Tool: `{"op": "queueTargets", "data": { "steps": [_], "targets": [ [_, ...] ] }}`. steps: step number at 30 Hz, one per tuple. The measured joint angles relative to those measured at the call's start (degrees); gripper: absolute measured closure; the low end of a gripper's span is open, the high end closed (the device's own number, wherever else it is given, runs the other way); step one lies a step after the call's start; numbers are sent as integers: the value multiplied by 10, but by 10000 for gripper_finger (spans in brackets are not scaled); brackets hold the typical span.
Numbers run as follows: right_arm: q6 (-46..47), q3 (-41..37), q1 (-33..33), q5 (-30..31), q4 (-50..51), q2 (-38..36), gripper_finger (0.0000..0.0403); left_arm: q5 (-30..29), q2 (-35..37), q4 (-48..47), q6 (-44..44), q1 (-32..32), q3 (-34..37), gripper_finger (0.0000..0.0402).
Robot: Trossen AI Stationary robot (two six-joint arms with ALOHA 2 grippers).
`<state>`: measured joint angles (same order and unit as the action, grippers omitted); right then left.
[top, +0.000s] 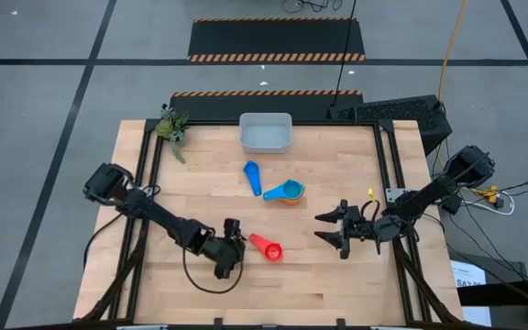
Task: Nest measuring cups in basket
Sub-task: Stack the red measuring cup into the light blue measuring cup
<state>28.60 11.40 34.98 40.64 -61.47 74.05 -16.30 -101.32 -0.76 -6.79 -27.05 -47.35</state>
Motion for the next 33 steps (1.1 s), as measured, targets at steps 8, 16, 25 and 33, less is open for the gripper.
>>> {"op": "queueTargets", "data": {
  "steps": [8, 16, 25, 33],
  "targets": [
    [7, 0, 0, -1, 1, 0, 140, 15, 0, 42, 49, 22, 0, 101],
    [31, 0, 0, -2, 2, 0, 140, 84, 0, 52, 96, 46, 0, 101],
    [33, 0, 0, -2, 4, 0, 140, 120, 0, 86, 128, 78, 21, 101],
    [31, 0, 0, -1, 5, 0, 140, 130, 0, 118, 142, 97, 41, 101]
  ]
}}
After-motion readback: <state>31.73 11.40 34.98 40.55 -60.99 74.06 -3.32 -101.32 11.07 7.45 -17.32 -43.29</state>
